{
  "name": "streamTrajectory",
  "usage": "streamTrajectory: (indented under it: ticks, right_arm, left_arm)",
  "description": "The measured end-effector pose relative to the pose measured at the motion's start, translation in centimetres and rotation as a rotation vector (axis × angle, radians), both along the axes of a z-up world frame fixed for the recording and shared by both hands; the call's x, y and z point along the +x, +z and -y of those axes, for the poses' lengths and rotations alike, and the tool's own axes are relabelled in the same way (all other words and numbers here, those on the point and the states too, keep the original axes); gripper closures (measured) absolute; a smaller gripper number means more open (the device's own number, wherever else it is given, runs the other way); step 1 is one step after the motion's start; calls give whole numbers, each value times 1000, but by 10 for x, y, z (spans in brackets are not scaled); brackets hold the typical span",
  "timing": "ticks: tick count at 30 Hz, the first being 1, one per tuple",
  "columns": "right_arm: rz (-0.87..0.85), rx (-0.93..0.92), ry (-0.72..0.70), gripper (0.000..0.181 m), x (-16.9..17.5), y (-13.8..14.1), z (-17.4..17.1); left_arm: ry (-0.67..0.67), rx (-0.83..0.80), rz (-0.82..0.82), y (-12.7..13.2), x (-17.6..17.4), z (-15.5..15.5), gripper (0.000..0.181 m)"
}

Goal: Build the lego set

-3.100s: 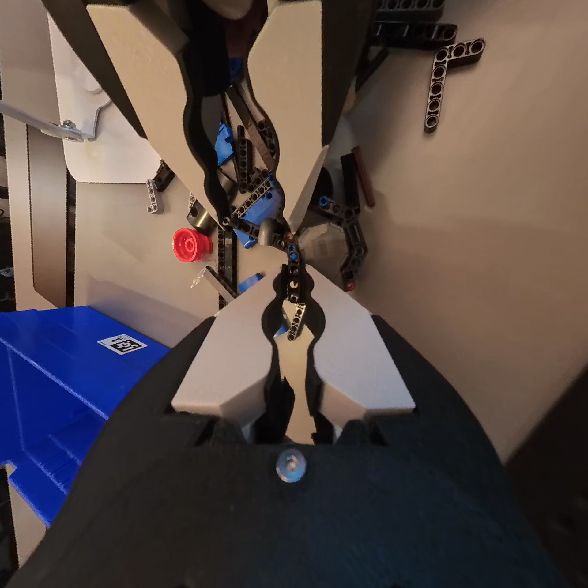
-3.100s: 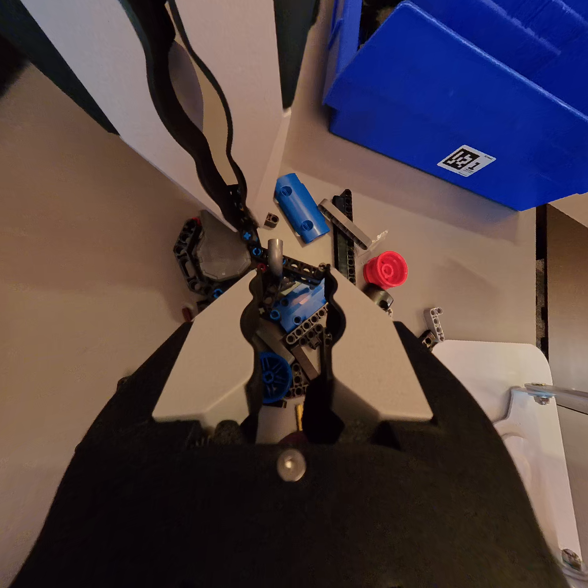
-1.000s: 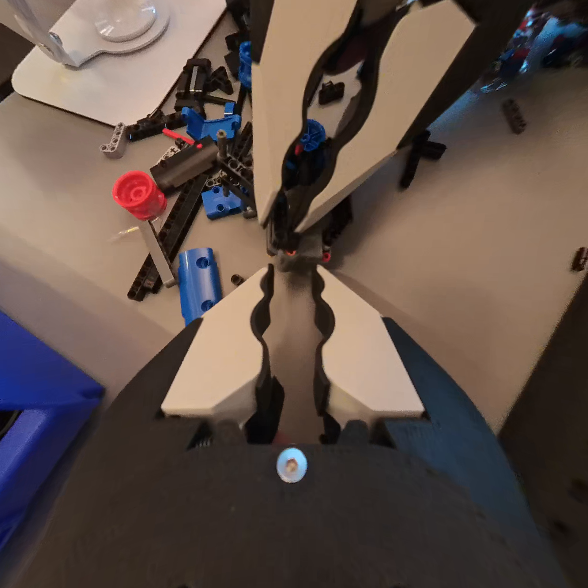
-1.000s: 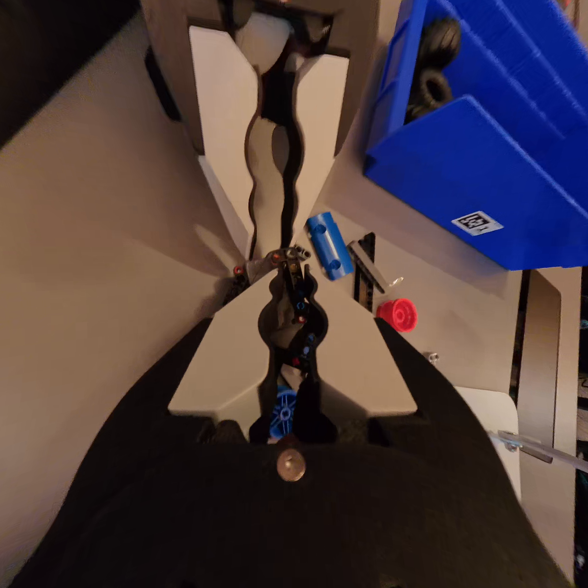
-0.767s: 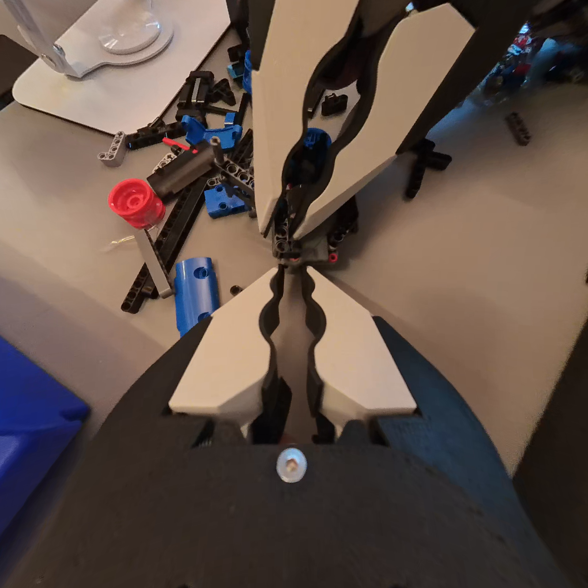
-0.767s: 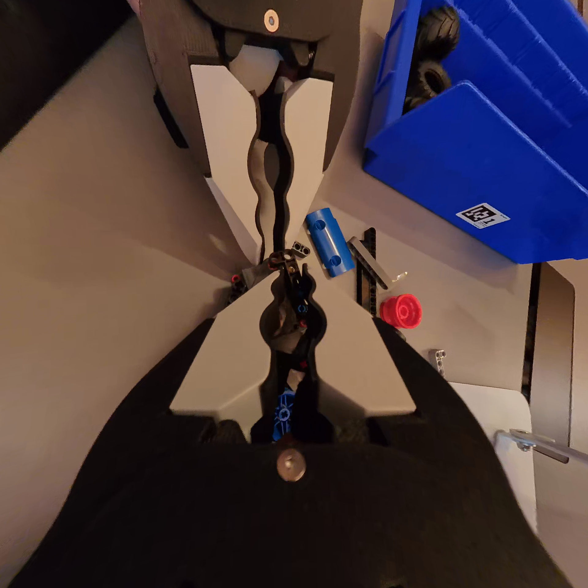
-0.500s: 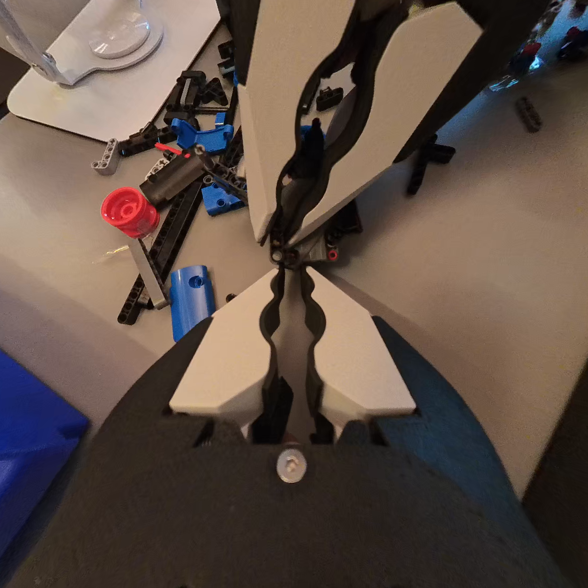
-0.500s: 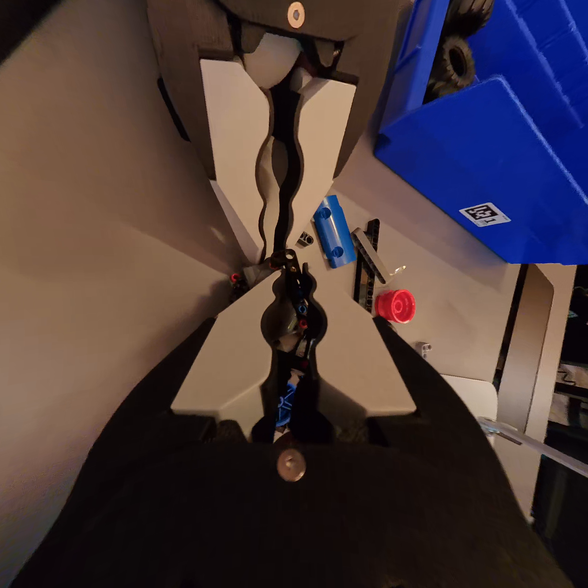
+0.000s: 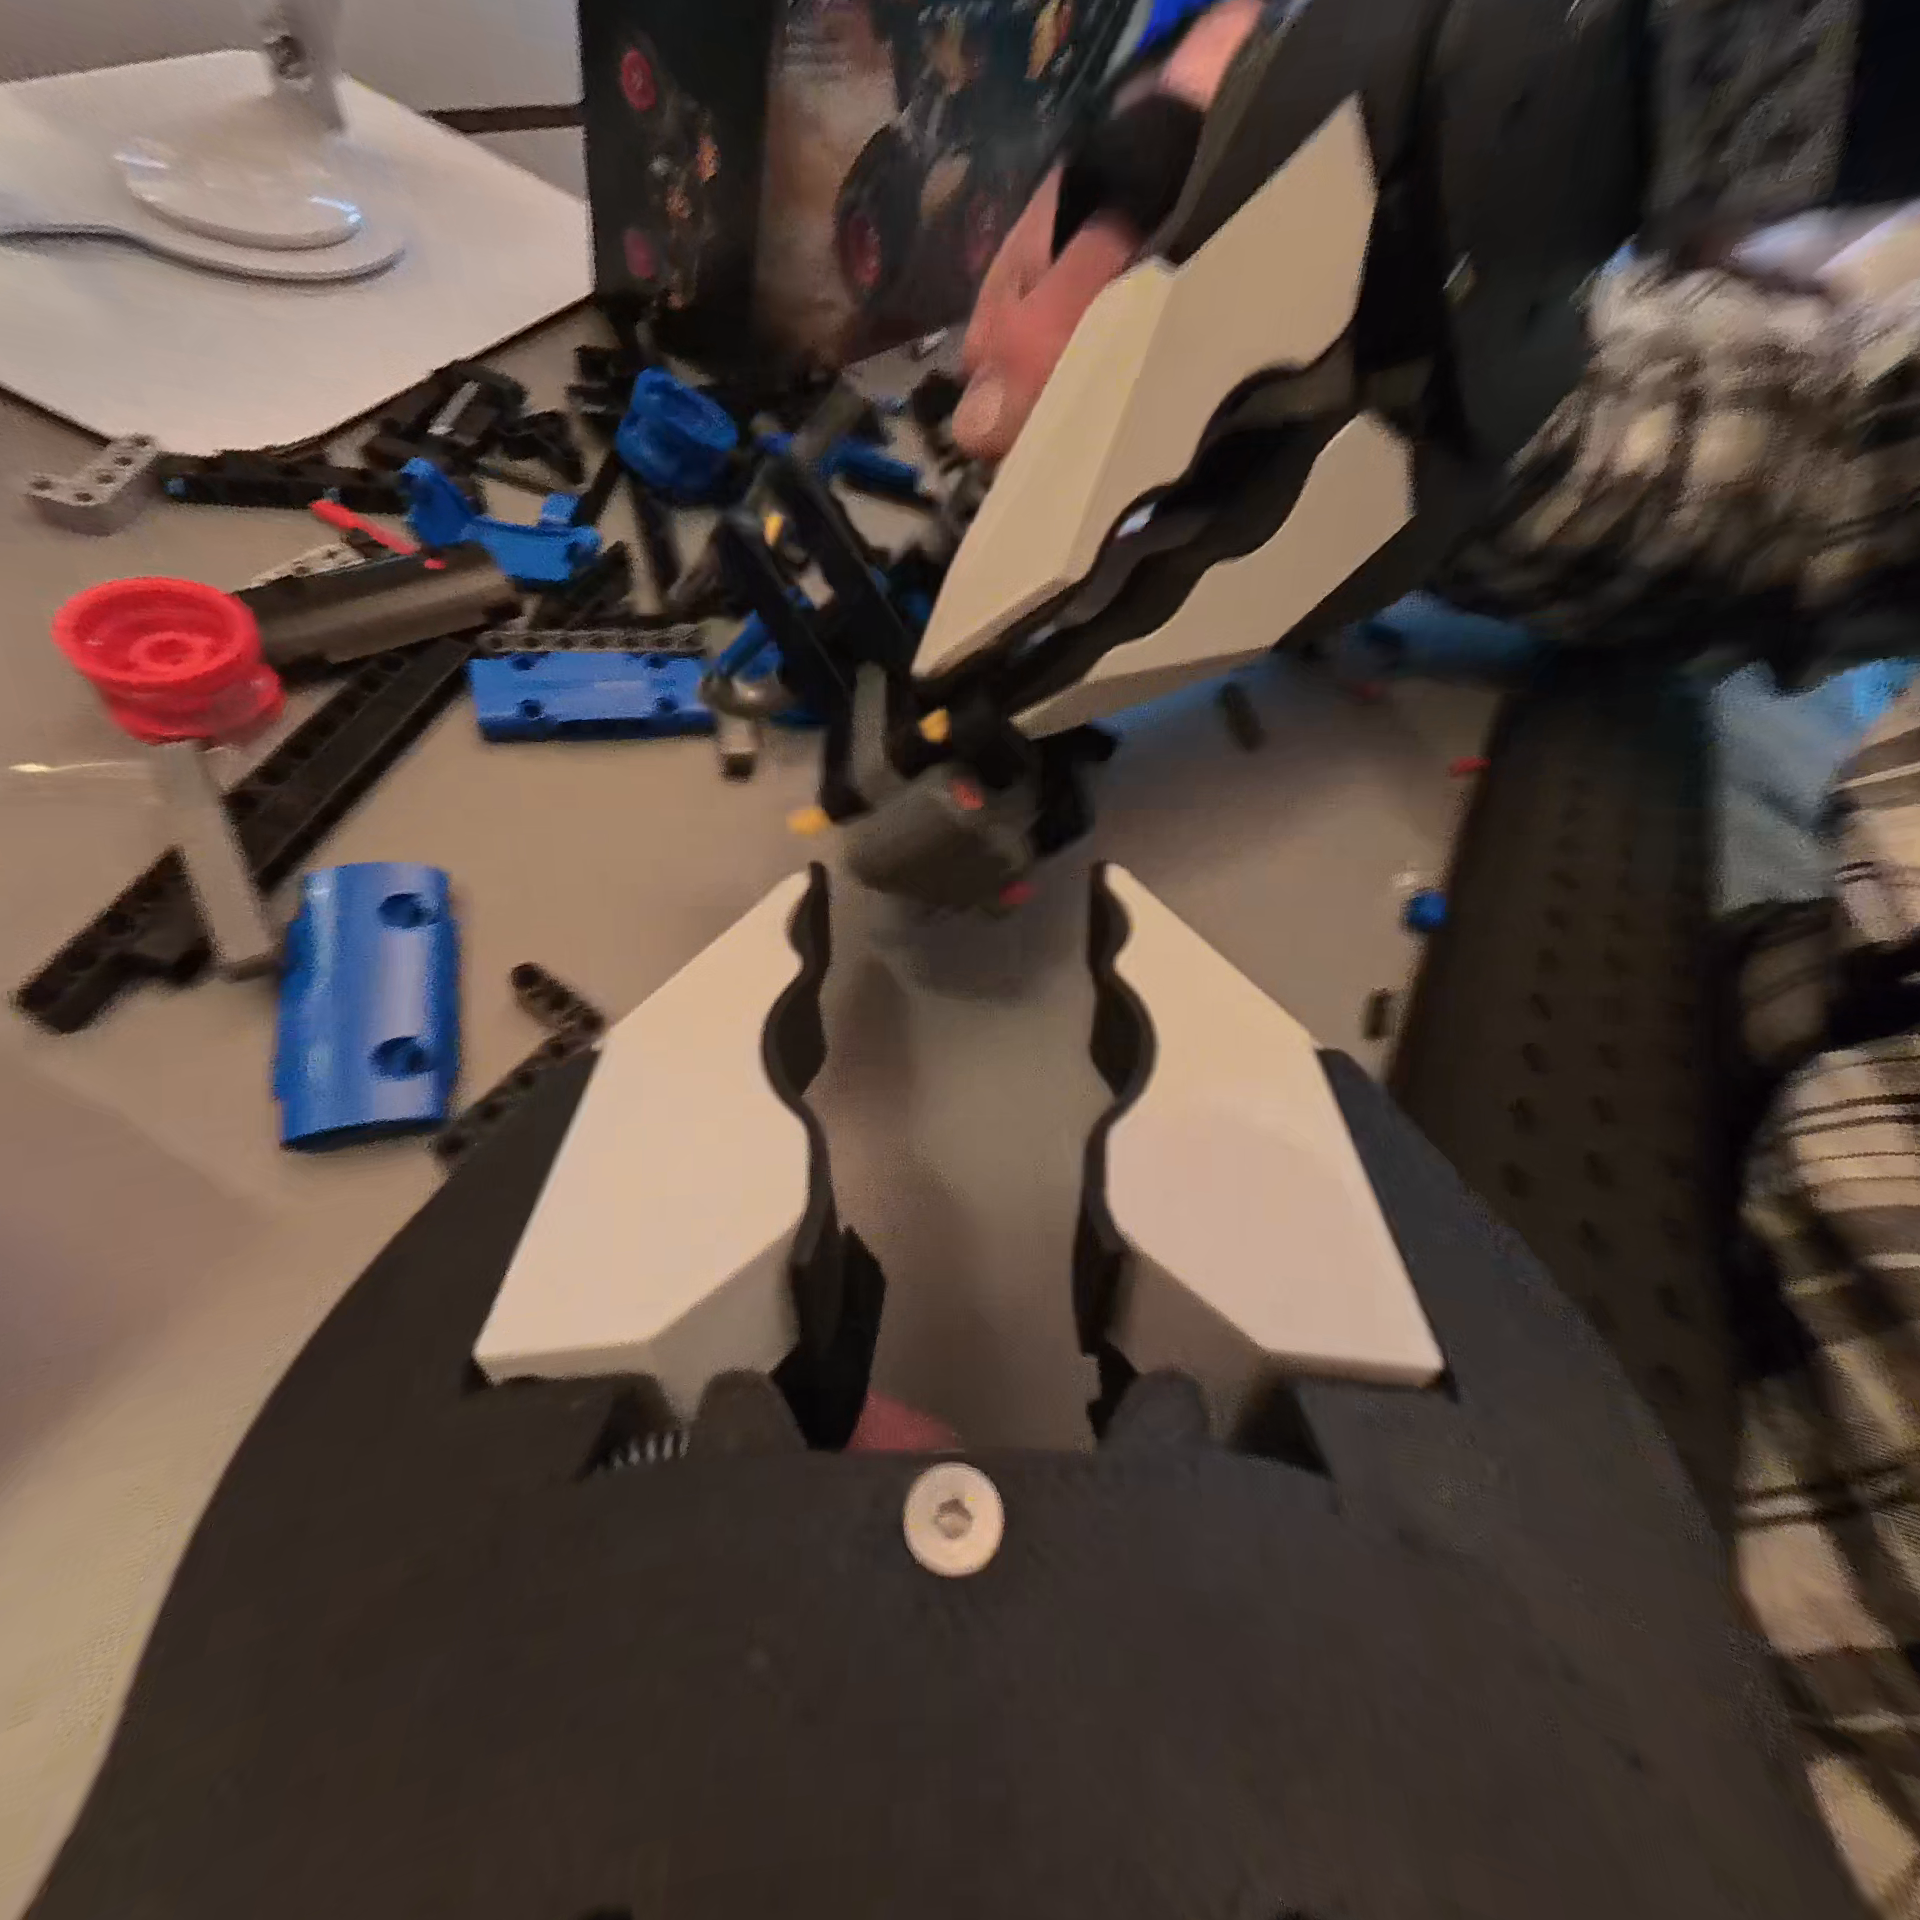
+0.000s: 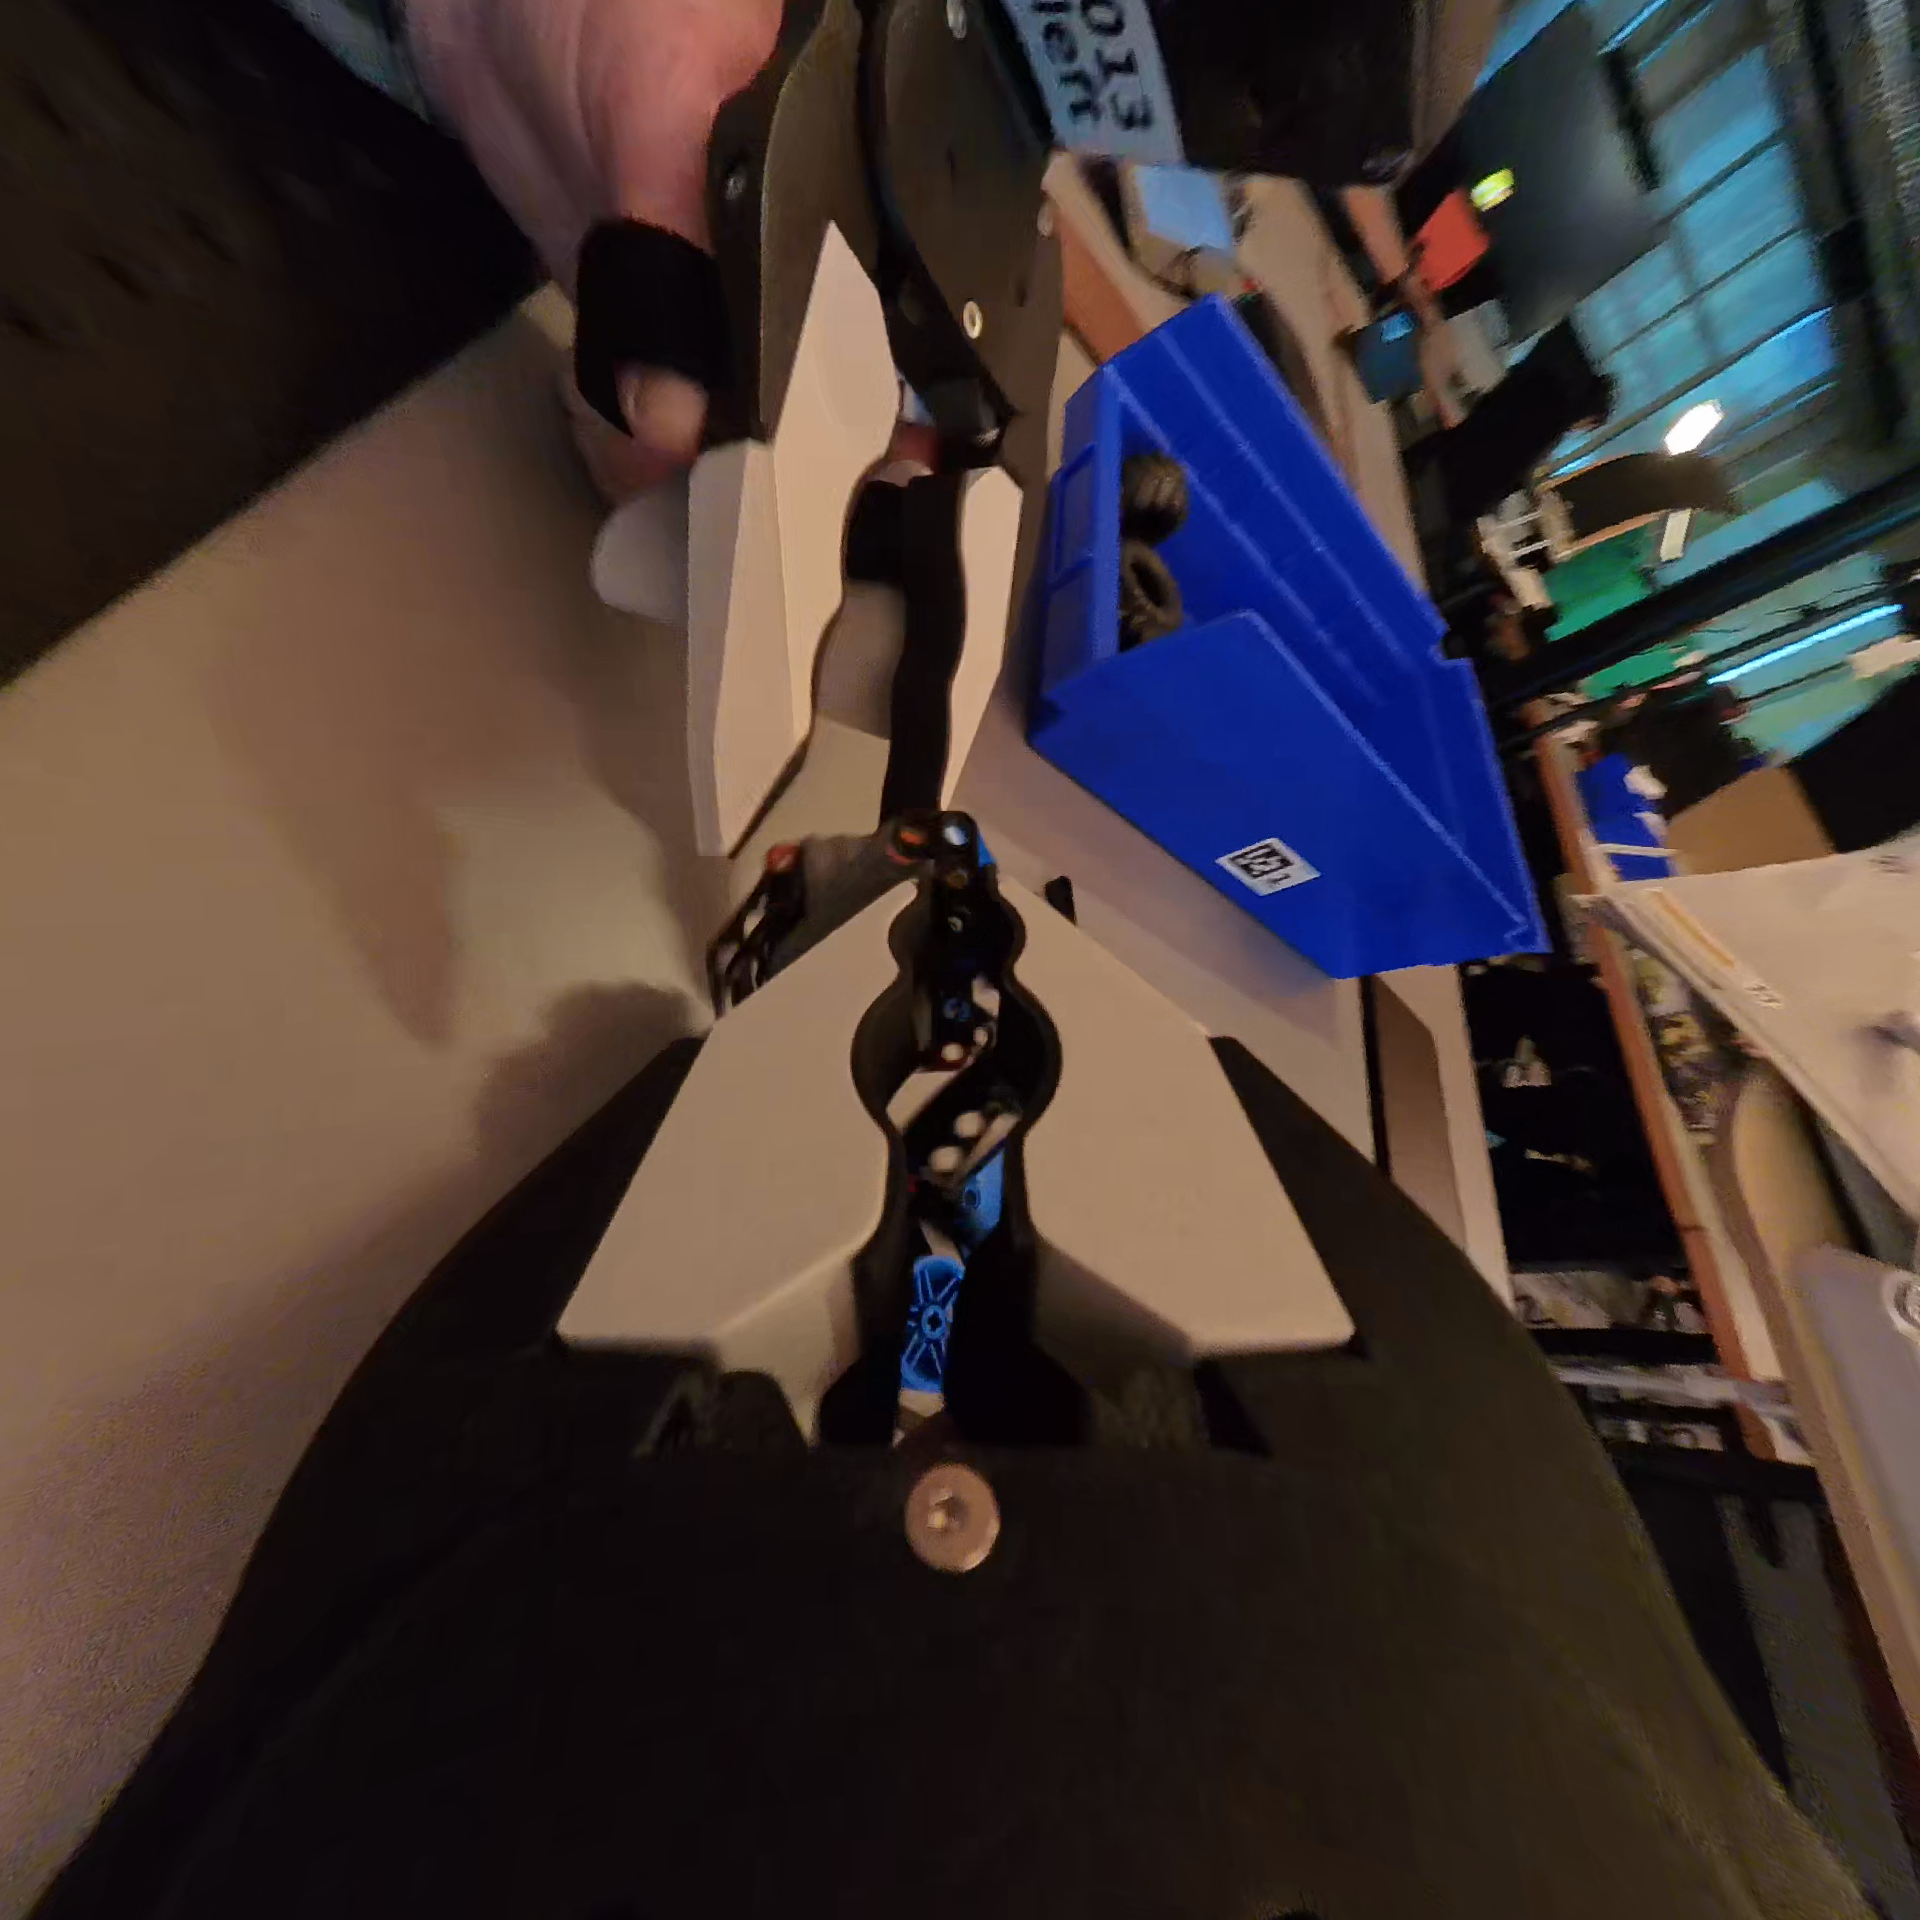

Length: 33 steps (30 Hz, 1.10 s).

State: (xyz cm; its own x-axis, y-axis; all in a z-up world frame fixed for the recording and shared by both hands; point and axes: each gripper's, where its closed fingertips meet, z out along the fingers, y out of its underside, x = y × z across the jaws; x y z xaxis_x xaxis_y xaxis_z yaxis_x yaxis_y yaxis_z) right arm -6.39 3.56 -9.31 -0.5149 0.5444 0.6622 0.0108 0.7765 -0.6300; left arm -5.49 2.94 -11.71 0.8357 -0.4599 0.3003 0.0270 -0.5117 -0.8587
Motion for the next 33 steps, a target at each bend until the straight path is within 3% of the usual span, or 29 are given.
streamTrajectory:
  ticks: [2,6,7,10,22,25,28,33]
  right_arm:
    - [-44,-5,-15,176,7,-2,6]
    - [-131,41,-47,175,17,1,17]
    - [-149,46,-57,175,18,3,19]
    - [-145,24,-96,175,20,3,20]
    - [-100,119,-200,175,29,-12,15]
    - [-89,155,-223,176,26,-15,12]
    - [-99,166,-209,175,27,-18,14]
    - [-125,200,-185,175,31,-19,17]
  left_arm:
    - [-39,-4,91,7,11,5,121]
    - [-32,-9,103,4,23,1,130]
    - [-15,-2,71,2,20,0,142]
    - [5,31,9,3,16,-1,152]
    - [45,92,-316,-7,19,-5,154]
    - [63,58,-320,-12,17,-7,151]
    - [-14,66,-308,-13,32,-3,116]
    - [14,64,-262,-11,26,-5,133]
